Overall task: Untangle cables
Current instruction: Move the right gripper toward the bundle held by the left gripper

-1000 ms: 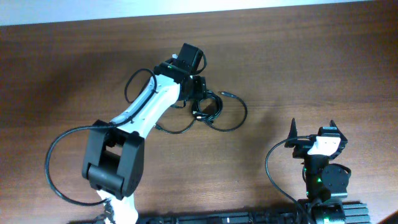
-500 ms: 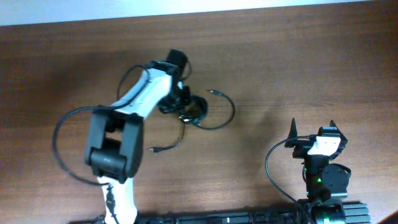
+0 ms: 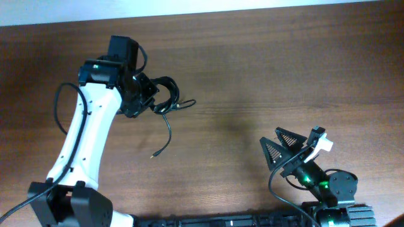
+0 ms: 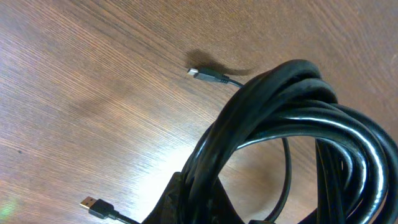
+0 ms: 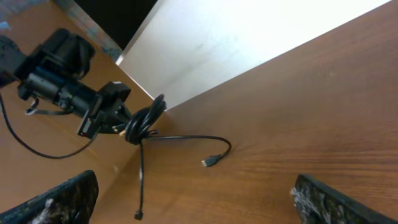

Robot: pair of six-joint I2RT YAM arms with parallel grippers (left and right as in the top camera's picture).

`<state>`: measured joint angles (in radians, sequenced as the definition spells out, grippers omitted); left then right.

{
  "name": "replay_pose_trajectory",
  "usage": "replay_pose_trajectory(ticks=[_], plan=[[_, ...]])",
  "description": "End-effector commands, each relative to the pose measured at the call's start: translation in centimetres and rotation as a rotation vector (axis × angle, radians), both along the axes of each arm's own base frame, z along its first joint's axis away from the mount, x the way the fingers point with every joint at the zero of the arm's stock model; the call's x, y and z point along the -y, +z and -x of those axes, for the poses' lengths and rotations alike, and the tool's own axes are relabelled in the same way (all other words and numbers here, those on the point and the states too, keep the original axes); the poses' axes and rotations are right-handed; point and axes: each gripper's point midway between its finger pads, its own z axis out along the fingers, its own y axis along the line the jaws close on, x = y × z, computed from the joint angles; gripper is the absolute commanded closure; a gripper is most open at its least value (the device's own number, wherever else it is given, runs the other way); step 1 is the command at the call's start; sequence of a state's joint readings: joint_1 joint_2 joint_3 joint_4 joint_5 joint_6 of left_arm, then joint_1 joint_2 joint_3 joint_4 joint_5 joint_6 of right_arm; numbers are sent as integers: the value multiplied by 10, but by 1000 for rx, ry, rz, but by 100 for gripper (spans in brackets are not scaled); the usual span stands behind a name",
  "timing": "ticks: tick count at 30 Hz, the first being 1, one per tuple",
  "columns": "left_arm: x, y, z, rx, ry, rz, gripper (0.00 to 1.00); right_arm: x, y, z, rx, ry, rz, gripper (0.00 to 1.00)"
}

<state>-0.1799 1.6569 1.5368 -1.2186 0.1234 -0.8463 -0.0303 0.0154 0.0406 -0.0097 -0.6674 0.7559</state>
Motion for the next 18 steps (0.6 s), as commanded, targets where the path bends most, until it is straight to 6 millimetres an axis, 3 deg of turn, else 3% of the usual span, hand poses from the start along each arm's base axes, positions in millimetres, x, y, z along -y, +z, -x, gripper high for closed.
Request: replay_pose_trajectory(ticks=[1, 4, 6, 8, 9, 11, 14, 16, 18], plan=[[22, 7, 1, 23, 9, 26, 100, -4, -1, -1, -55, 25, -30, 4], [27, 7, -4, 96, -57, -117, 100, -9, 14, -9, -123, 65, -9, 17], [43, 12, -14, 179, -238, -151, 100, -27, 25, -10, -86, 214, 106, 28], [56, 18, -24, 263, -417, -185, 100, -48, 27, -16, -86, 349, 176, 33], [60, 19, -24, 271, -432, -180, 100, -62, 23, -24, -133, 406, 169, 32], [72, 19, -19, 279, -540, -161, 100, -87, 22, -40, -167, 478, 113, 10], [76, 18, -15, 285, -665, -188, 100, -106, 30, -70, -155, 496, -20, 9], [79, 17, -11, 276, -685, -172, 100, -107, 22, -94, -209, 453, -125, 9], [92, 18, -5, 274, -707, -92, 100, -111, 13, -107, -253, 445, -203, 16]])
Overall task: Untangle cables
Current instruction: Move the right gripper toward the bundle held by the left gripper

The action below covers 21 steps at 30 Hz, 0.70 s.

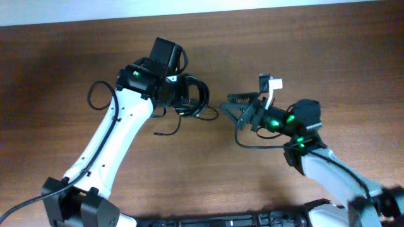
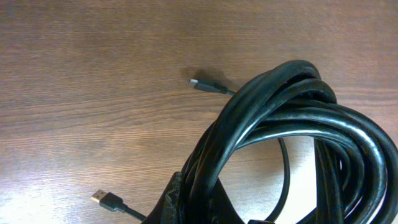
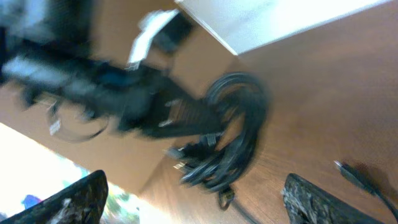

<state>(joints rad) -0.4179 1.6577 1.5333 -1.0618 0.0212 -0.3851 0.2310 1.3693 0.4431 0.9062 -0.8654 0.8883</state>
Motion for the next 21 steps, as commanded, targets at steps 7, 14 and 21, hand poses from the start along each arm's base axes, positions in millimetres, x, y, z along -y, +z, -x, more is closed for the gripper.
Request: replay_pose_trajectory(ticks=[7, 14, 21], plan=[[26, 10, 12, -55, -11, 169, 100, -44, -23, -8, -194, -70, -111, 43], [2, 33, 1, 82, -207, 90, 74, -49, -23, 13, -66, 88, -34, 96], [-5, 60, -2, 186, -306, 128, 66, -45, -23, 26, 8, 195, -2, 96]])
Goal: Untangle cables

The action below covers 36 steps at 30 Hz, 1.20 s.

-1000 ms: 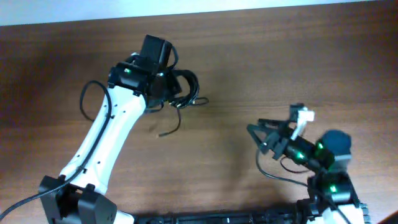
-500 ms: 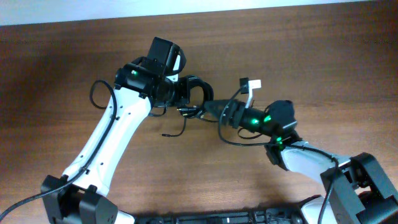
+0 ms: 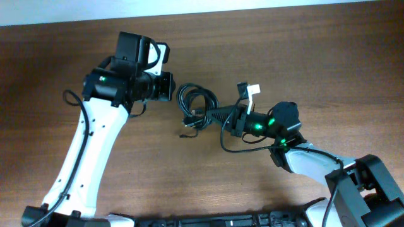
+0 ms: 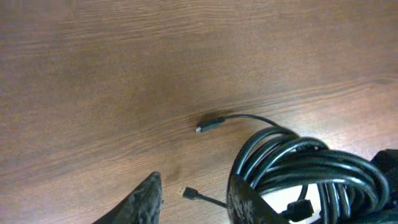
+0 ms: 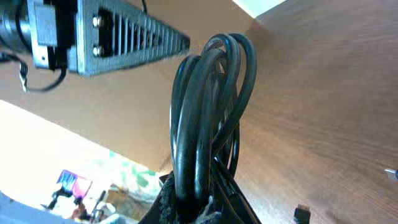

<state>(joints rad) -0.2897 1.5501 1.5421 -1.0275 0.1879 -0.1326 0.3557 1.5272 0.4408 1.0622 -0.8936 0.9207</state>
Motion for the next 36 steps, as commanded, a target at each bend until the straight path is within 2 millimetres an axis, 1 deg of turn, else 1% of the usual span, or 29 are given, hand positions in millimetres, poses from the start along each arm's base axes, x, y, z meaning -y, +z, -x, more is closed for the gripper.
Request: replay_pose_trajectory(ticks=[1, 2, 3, 6, 7, 10, 13, 14, 15, 16, 17, 18, 19, 20, 21, 22, 23, 24, 26, 27, 28, 29, 31, 32, 33, 34, 35, 36], plan=[[26, 13, 13, 44, -223, 56, 65, -2, 2, 6, 43, 43, 6, 96], [35, 14, 19, 50, -288, 65, 64, -2, 2, 6, 43, 42, 6, 96], [37, 11, 21, 49, -300, 36, 65, -2, 2, 6, 43, 43, 6, 96], [33, 6, 24, 33, -292, 5, 66, -2, 2, 8, 43, 55, 5, 96], [29, 2, 23, 29, -281, -15, 68, -2, 2, 8, 43, 58, 5, 96], [16, -12, 20, 13, -244, -91, 68, -3, 2, 10, 43, 69, 4, 96], [16, -24, 20, -6, -245, -97, 65, -3, 2, 12, 43, 80, 4, 96], [19, -30, 22, -16, -253, -99, 63, -3, 2, 12, 43, 80, 4, 96], [21, -34, 23, -22, -261, -103, 63, -3, 2, 12, 43, 81, 4, 96], [21, -38, 21, -22, -258, -125, 67, -4, 3, 13, 46, 88, 3, 96], [13, -45, 13, -14, -232, -188, 86, -4, 5, 17, 56, 110, -1, 96], [8, -49, 8, -12, -215, -222, 98, -5, 6, 20, 63, 130, -4, 96], [3, -54, 2, -14, -177, -249, 100, -6, 6, 24, 65, 151, -5, 96], [-5, -58, -4, -22, -100, -275, 100, -6, 6, 25, 65, 159, -5, 96], [-22, -61, -12, -27, 59, -318, 100, -6, 6, 25, 64, 158, -5, 96], [-47, -60, -18, -19, 293, -357, 100, -6, 6, 25, 64, 157, -5, 96], [-66, -55, -22, 8, 477, -366, 100, -6, 6, 24, 62, 154, -4, 96], [-77, -48, -23, 33, 590, -350, 100, -5, 2, 21, 40, 136, 3, 96], [-96, -39, -20, 45, 779, -292, 100, -4, -6, 16, -4, 101, 18, 96], [-117, -35, -12, 28, 986, -206, 100, -3, -8, 14, -16, 88, 23, 96], [-128, -36, -5, -11, 1128, -129, 100, -3, -8, 13, -16, 86, 23, 96], [-130, -41, 0, -64, 1207, -64, 100, -3, -8, 12, -16, 81, 23, 96], [-125, -50, 4, -197, 1216, 60, 100, -3, -9, 11, -18, 75, 25, 96], [-120, -52, 3, -235, 1170, 91, 100, -3, -10, 11, -5, 75, 31, 96], [-112, -51, 0, -251, 1085, 113, 100, -3, -11, 10, -7, 69, 35, 96], [-99, -48, -8, -239, 936, 132, 100, -2, -14, 8, -25, 51, 42, 93], [-71, -42, -16, -211, 657, 163, 100, 0, -17, 4, -36, 28, 49, 92], [-59, -39, -15, -209, 553, 178, 100, 0, -17, 3, -36, 23, 49, 88]])
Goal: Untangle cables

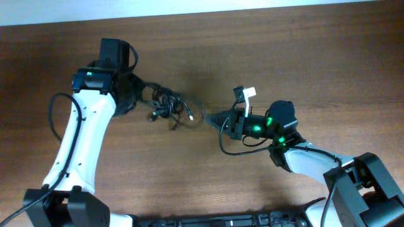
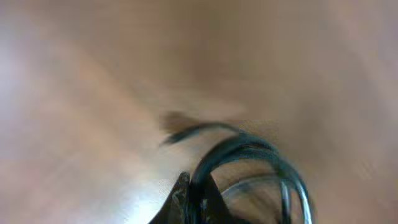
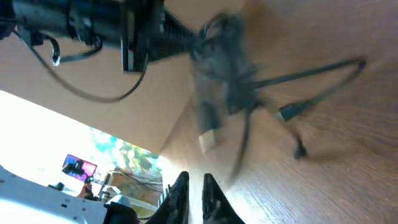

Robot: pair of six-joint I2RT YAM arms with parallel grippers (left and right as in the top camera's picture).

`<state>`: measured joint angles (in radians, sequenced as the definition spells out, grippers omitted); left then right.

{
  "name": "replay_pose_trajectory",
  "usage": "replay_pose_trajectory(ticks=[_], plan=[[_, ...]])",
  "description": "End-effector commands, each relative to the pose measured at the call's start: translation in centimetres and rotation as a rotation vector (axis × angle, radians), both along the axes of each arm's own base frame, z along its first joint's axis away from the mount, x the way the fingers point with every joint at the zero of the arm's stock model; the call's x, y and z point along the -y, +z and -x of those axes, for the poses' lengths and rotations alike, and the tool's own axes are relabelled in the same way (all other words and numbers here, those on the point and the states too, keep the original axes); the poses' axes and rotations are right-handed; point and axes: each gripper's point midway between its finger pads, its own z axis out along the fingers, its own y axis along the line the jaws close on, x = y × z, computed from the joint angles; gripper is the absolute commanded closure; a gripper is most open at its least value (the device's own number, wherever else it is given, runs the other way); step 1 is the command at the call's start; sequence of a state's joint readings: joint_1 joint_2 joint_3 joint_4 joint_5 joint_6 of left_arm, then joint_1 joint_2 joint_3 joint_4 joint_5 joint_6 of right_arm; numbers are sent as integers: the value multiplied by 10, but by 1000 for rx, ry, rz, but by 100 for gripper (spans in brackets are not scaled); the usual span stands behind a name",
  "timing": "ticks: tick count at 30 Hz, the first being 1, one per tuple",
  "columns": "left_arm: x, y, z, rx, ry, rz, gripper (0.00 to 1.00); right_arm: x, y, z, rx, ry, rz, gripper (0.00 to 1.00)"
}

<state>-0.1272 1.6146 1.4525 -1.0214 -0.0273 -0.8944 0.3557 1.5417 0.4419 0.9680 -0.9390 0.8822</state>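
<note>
The black cable bundle (image 1: 163,104) hangs left of the table's middle, with loose ends and a pale connector (image 1: 189,115) trailing toward the right. My left gripper (image 1: 139,94) is shut on the bundle's left side. In the blurred left wrist view a cable loop (image 2: 249,155) rises from between the fingers (image 2: 181,200). My right gripper (image 1: 209,118) points at the bundle from the right, a little apart from it. Its fingers (image 3: 181,190) stand almost together with nothing seen between them. The right wrist view shows the bundle (image 3: 225,59) blurred and the left gripper (image 3: 168,28) on it.
Brown wooden table (image 1: 303,57), with a pale wall strip along its far edge (image 1: 202,7). The white left arm (image 1: 79,151) runs down the left side. The right arm's body (image 1: 297,148) lies at the near right.
The bundle has moved left and is now in my left gripper, which was open. My right gripper, then shut on the bundle, has let go and sits just right of it.
At first my left gripper held the coiled bundle at the left while the right stood open at the near right. Then both met at the middle. The right gripper then held the bundle and the left was open. Now the left holds it again, looser.
</note>
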Motion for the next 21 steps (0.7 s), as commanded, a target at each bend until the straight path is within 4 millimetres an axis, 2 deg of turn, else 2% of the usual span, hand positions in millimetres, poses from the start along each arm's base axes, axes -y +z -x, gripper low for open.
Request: replay_pose_trajectory(ticks=[1, 2, 3, 4, 8, 10, 13, 16, 17, 18, 19, 21], plan=[[44, 18, 1, 84, -410, 87, 100, 2, 4, -5, 31, -26, 4, 75], [47, 18, 1, 89, -444, 75, 100, 2, 4, -4, 31, -24, 3, 59], [51, 19, 2, 95, -496, 58, 100, 2, 4, -4, 31, -24, 3, 30], [56, 18, 4, 101, -547, 42, 100, 2, 4, -5, 31, -25, 4, 18], [102, 24, 19, 177, -941, 39, 100, -7, 1, -7, 196, -56, 72, 8], [128, 32, 31, 257, -1160, 84, 100, -10, -17, -17, 268, -140, 187, 8], [128, 41, 38, 303, -1254, 58, 100, 3, -36, -33, 345, -226, 331, 5], [116, 45, 39, 302, -1260, -36, 100, 2, -31, -36, 386, -221, 352, 3], [116, 44, 40, 294, -1261, -32, 100, 4, -26, -42, 395, -255, 359, 3], [119, 46, 43, 301, -1270, -5, 100, 5, -24, -46, 399, -275, 363, 2], [132, 52, 50, 344, -1324, 67, 100, 4, -24, -48, 384, -274, 367, 3], [145, 60, 58, 405, -1402, 135, 100, -7, -20, -46, 390, -247, 367, 2]])
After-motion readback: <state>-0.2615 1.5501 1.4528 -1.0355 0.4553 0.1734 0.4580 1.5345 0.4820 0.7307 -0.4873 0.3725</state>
